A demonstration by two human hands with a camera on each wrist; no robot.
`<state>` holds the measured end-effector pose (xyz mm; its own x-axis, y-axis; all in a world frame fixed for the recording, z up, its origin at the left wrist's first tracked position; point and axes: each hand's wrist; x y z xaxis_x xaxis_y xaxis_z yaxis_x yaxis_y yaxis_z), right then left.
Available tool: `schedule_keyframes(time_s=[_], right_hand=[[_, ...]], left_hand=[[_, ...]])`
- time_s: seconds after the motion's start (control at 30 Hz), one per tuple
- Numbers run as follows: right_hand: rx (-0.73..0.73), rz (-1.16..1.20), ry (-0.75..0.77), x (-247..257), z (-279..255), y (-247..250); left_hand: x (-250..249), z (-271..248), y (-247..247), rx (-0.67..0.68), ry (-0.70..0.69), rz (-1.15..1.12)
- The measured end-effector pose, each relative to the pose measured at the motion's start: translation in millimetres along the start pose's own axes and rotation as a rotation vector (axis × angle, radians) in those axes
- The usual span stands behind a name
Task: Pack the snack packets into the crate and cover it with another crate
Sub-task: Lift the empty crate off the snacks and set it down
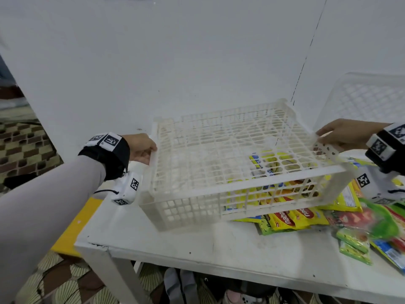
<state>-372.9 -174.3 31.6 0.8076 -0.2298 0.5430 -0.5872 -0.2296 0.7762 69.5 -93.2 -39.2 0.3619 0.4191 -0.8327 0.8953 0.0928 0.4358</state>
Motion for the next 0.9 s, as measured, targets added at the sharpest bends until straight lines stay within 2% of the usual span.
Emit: schedule_keyframes(time_s=[0.27, 0.5, 0.7, 0.9], right_hand=[[-0.025, 0.201, 0.151, 23, -25, -10], [-0.054, 0.413, 0.202, 43, -27, -54], [-0.046, 0.721, 0.224, 62, -29, -84], [-0.009, 0.701, 0.194, 72, -37, -98]], left_hand=[[-9, -10, 56, -0.117, -0.125, -0.031], [9, -12, 87, -0.208, -0.233, -0.155], [24, -9, 110, -0.203, -0.330, -0.441], [33, -4, 128, -0.135, -0.446, -0.557]])
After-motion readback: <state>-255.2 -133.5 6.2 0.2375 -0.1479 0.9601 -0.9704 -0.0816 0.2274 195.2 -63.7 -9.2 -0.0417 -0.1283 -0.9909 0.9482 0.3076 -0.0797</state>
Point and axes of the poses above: each hand's wrist, its own z-axis towards the middle knuckle, its own y-axis out of the back of the hand, x = y × z, and after that the axes turned 6 degrees about -y, right-handed
